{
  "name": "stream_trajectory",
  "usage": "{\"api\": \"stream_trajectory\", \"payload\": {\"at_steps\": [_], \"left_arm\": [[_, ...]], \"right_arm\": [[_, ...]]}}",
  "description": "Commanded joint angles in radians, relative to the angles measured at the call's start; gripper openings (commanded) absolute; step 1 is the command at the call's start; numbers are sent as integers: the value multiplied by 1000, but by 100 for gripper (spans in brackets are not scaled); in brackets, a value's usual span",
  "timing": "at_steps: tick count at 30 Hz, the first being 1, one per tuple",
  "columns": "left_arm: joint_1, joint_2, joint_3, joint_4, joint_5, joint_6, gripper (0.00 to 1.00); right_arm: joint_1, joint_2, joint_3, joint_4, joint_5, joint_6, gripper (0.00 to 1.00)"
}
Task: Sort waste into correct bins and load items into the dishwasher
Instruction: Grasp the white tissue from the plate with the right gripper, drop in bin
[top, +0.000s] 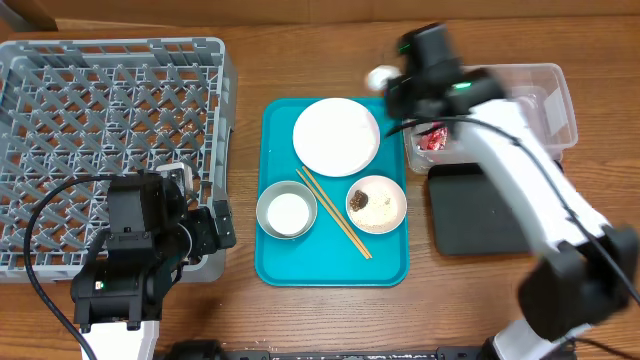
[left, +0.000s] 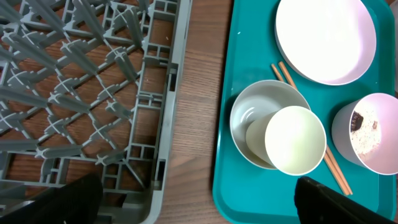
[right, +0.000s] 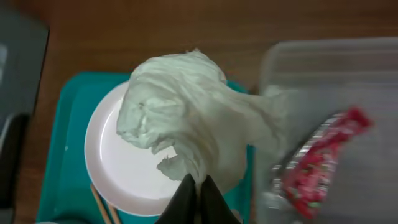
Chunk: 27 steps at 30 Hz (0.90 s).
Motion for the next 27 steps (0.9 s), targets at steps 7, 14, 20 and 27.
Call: {"api": "stream_trajectory", "payload": {"at_steps": [7,14,20,27], "left_arm": [[-5,-4,24,1,9,-3,100],[-5,-4,24,1,8,-3,100],[-5,-4,24,1,8,-3,100],[-5,-4,24,1,7,-2,100]], "right_arm": [[-194,-10,-95,-75,-28,78,22],[-200,-53,-51,-95,-62,-6,78],[-200,-202,-33,-168,-116,-23,75],[-194,-351,-112,-338,-167,-10,67]]}}
